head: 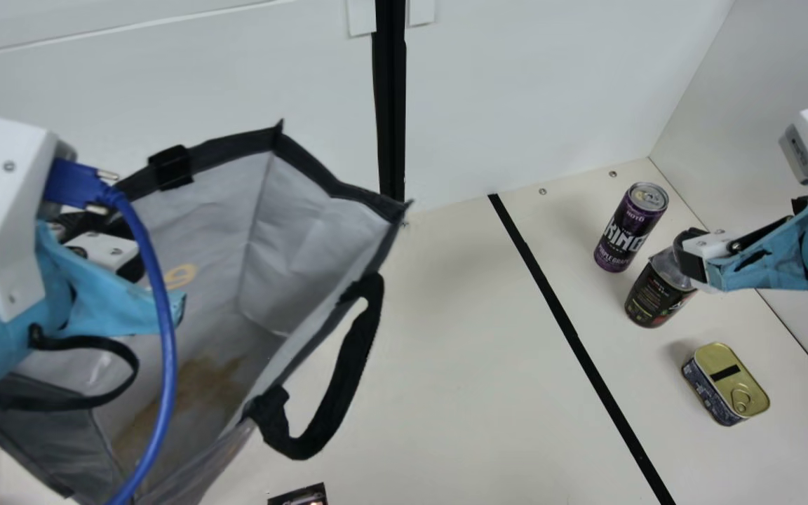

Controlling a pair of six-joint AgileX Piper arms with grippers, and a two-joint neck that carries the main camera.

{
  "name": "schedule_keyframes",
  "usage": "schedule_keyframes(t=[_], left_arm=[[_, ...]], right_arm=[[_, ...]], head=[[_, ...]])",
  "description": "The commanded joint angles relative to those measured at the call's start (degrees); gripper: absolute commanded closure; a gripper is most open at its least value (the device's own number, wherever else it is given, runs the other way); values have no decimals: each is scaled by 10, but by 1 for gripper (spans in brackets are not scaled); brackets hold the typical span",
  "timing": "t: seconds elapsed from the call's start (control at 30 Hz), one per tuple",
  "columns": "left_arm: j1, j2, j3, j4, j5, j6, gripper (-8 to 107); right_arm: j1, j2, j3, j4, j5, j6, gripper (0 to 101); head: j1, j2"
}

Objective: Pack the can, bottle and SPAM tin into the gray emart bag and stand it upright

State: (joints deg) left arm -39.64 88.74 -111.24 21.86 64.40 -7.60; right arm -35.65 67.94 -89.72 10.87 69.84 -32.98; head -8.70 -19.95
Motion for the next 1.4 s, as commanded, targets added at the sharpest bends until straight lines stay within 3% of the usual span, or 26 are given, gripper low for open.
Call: schedule_keyframes(t=[0.0,0.47,0.8,1.07,1.37], left_arm=[[-3,-6,11,55,-1,-24,107],[-65,-50,101,323,2,-188,107],[-159,-69,197,489,53,-299,107],[-179,-73,281,536,55,-365,107],[-201,-68,331,523,55,-418,107]], right_arm=[[0,0,0,0,0,0,6],[0,0,0,0,0,0,6],[0,0,0,0,0,0,6],[0,0,0,0,0,0,6],[0,0,0,0,0,0,6]], head=[[-13,0],[-13,0],[-13,0],[-13,0],[-13,0]])
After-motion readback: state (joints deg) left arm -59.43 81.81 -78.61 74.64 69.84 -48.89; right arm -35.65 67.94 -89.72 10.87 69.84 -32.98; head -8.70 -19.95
